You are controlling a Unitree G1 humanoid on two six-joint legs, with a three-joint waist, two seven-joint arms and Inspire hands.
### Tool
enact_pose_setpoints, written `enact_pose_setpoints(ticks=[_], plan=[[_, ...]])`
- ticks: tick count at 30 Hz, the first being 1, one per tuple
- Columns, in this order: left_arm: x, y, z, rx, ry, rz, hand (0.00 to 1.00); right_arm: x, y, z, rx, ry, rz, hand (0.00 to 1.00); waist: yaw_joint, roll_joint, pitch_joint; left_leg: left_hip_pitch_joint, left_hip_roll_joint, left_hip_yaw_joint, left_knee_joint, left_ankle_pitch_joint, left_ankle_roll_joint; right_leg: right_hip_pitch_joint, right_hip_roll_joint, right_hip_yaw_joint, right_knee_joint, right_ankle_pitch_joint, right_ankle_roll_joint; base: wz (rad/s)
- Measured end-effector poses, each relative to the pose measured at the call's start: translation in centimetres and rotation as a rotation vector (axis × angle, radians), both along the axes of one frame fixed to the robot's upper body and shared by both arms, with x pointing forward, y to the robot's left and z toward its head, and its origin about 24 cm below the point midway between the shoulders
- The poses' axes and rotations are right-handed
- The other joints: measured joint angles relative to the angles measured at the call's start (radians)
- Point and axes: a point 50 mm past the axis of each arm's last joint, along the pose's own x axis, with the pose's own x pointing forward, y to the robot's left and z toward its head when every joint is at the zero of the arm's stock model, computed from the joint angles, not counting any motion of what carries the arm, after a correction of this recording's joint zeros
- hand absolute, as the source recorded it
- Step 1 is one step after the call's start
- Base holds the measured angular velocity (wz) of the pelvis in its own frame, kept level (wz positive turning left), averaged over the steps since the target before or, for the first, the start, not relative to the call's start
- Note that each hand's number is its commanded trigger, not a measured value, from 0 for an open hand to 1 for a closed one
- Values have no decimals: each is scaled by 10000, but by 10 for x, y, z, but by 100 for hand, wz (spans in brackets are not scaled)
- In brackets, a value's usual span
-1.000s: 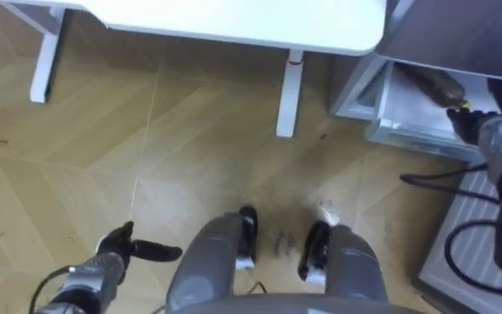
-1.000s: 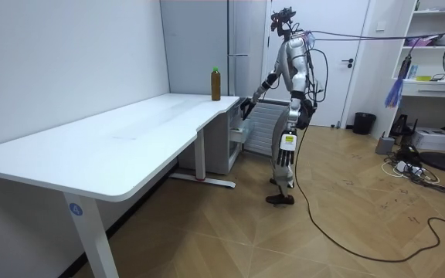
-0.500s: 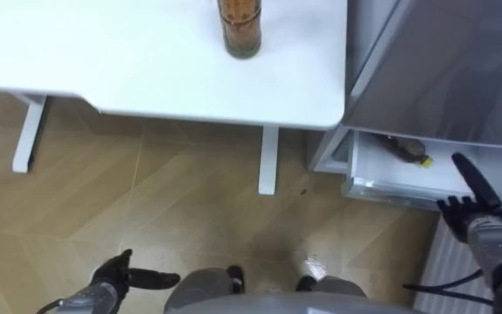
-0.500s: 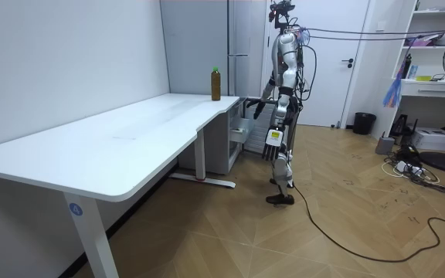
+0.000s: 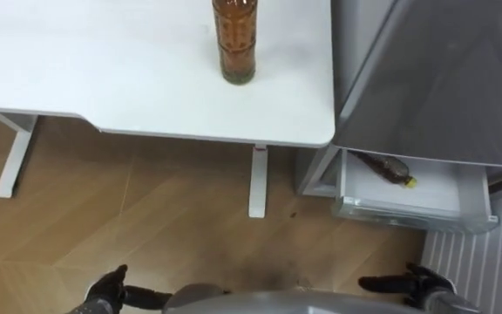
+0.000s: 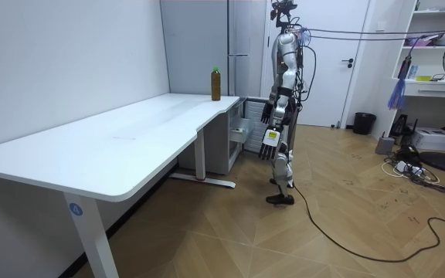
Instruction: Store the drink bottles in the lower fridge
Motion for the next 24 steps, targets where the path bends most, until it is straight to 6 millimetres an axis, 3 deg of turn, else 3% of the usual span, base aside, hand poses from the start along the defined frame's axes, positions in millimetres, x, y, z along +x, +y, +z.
enact_pose_setpoints(ticks=[9, 17, 24], plan=[[-10, -11, -5, -374, 228, 589, 0, -26, 8, -6, 521, 658, -452, 0, -81, -41, 11, 323, -36, 187, -186, 51, 20, 223, 26, 104, -39, 43, -5, -7], [-9, -7, -4, -330, 129, 1240, 0, -26, 9, -7, 869, 796, -828, 0, -133, -109, -24, 527, -46, 172, -178, 56, 19, 402, 27, 65, -59, 43, -3, 0], [-5, -6, -3, 12, -332, 2811, 0, -24, 11, -7, 937, 895, -250, 0, -18, -135, 38, 702, -38, 181, -205, 39, 20, 540, 27, 96, -37, 43, -3, -1]])
